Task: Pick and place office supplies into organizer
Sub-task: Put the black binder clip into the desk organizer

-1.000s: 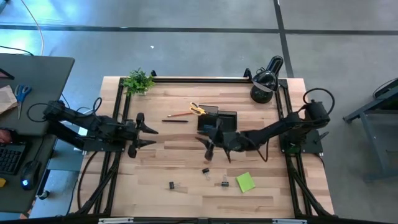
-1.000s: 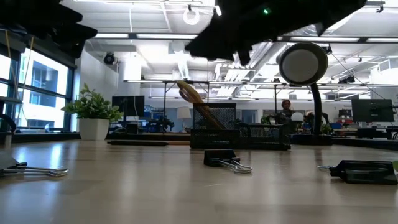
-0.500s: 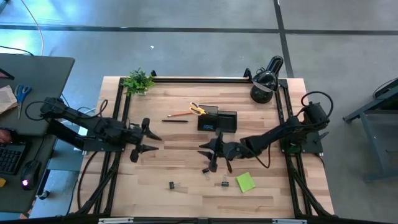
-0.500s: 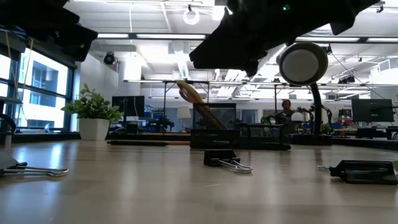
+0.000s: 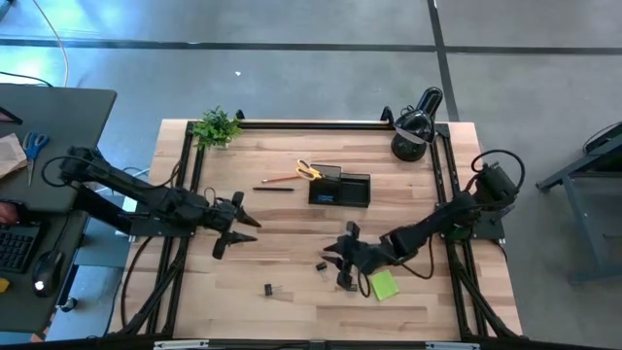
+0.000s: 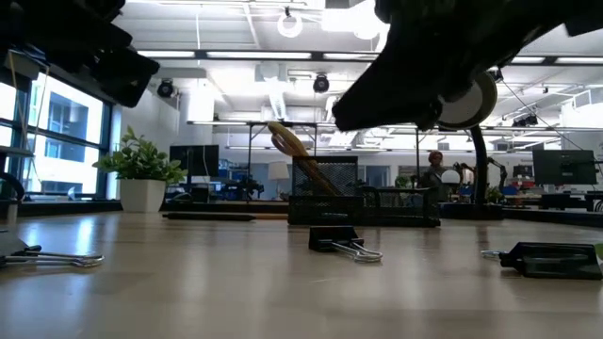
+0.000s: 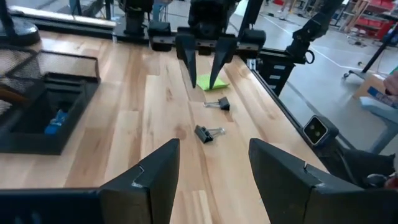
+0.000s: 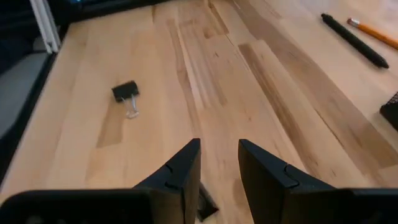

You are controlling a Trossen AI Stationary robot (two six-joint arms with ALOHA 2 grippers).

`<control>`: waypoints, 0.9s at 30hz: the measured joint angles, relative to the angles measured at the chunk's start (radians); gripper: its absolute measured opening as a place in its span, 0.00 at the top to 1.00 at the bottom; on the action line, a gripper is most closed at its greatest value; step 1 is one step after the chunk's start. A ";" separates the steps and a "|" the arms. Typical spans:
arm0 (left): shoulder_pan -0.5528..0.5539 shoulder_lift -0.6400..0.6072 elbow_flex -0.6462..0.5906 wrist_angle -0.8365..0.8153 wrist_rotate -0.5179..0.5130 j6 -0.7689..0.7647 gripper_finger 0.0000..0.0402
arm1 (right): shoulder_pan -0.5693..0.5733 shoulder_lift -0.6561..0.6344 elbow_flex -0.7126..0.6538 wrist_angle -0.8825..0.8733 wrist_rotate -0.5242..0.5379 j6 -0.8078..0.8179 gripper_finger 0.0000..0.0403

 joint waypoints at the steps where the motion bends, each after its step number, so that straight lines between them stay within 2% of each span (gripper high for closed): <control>1: 0.000 0.021 0.000 0.018 0.003 -0.005 0.54 | 0.005 0.000 0.000 0.001 0.006 0.021 0.74; 4: 0.000 0.080 0.000 0.066 0.012 -0.002 0.54 | 0.021 0.004 0.000 -0.008 0.024 0.088 0.74; 7: 0.000 0.130 0.000 0.130 0.017 0.015 0.54 | 0.053 0.038 0.015 -0.036 0.080 0.087 0.76; 11: 0.000 0.163 0.000 0.188 0.058 0.027 0.54 | 0.082 0.101 0.105 -0.122 0.103 0.093 0.80; 16: 0.000 0.164 0.000 0.180 0.092 0.048 0.54 | 0.082 0.167 0.261 -0.320 0.104 0.137 0.83; 22: -0.018 0.164 0.000 0.174 0.171 0.076 0.54 | 0.082 0.221 0.445 -0.558 0.110 0.200 0.81; 27: -0.078 0.164 0.000 0.183 0.173 0.148 0.54 | 0.084 0.240 0.509 -0.644 0.108 0.338 0.76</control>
